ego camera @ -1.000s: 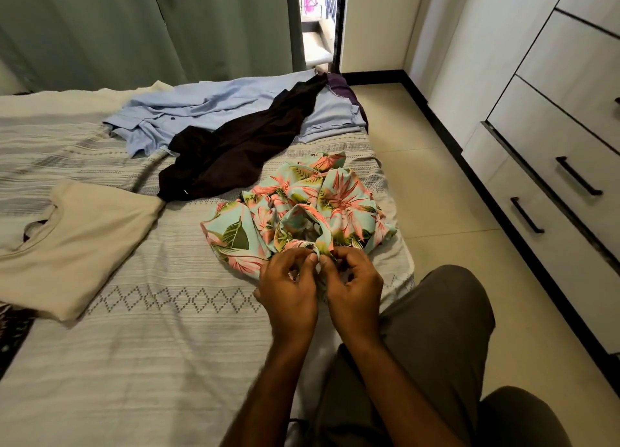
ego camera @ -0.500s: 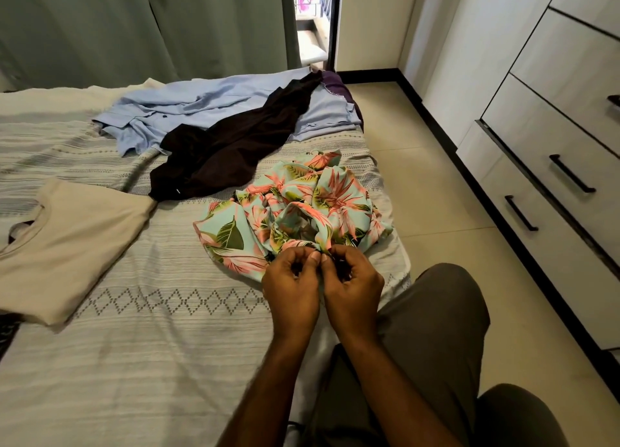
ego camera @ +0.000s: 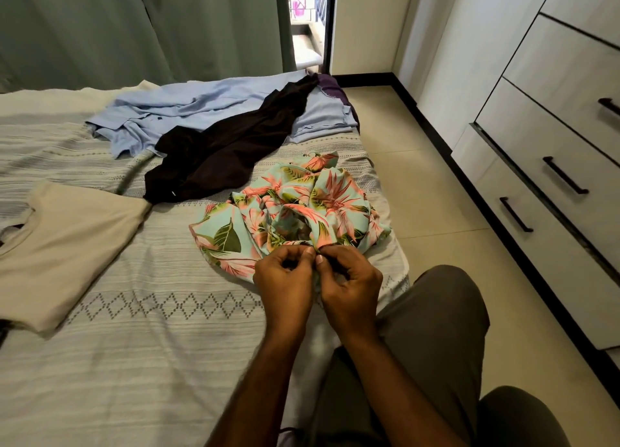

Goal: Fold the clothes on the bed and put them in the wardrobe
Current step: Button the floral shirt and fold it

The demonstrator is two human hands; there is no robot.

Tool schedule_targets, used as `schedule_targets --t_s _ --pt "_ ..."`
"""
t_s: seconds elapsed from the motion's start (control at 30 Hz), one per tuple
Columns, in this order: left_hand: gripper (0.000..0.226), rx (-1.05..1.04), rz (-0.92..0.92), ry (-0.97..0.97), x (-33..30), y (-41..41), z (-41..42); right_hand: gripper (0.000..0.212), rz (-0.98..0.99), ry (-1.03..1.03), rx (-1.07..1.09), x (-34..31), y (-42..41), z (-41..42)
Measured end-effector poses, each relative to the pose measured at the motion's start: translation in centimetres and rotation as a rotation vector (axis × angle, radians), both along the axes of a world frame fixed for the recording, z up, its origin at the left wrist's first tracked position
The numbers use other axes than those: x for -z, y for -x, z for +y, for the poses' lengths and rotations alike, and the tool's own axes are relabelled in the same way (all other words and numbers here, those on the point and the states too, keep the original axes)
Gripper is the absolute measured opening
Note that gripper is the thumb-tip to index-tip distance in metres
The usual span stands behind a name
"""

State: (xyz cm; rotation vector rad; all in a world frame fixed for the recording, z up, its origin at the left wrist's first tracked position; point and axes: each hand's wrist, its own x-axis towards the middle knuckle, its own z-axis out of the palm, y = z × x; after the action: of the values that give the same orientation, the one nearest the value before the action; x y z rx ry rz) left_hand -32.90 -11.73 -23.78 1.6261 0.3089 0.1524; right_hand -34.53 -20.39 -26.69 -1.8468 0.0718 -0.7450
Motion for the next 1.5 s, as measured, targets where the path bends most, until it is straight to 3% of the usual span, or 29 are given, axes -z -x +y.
schedule_targets --t_s 0.2,0.5,0.77,1.1,1.27,1.5 --pt "0.011 0.096 0.029 0.007 -0.7 -2.6 1.2 0.024 0.063 -0.162 -0.118 -0.1 -2.5 -0.9" --pt "0.014 0.297 0.078 -0.014 0.1 -4.8 0.9 0.015 0.039 -0.004 -0.089 1.5 -4.0 -2.5" --pt "0.018 0.296 0.092 -0.006 0.9 -4.8 1.2 0.013 -0.001 0.178 -0.094 1.7 -4.0 -2.2" --pt "0.013 0.274 0.177 0.154 0.3 -4.4 0.8 0.012 -0.015 0.211 -0.059 1.2 -3.5 -2.5" --pt "0.014 0.289 0.188 0.141 -0.7 -4.8 1.0 0.014 -0.043 0.180 -0.076 0.7 -3.7 -2.3" --pt "0.027 0.402 0.077 0.188 -5.0 -5.7 2.0 0.015 -0.120 0.109 -0.079 -3.0 -5.3 -1.9"
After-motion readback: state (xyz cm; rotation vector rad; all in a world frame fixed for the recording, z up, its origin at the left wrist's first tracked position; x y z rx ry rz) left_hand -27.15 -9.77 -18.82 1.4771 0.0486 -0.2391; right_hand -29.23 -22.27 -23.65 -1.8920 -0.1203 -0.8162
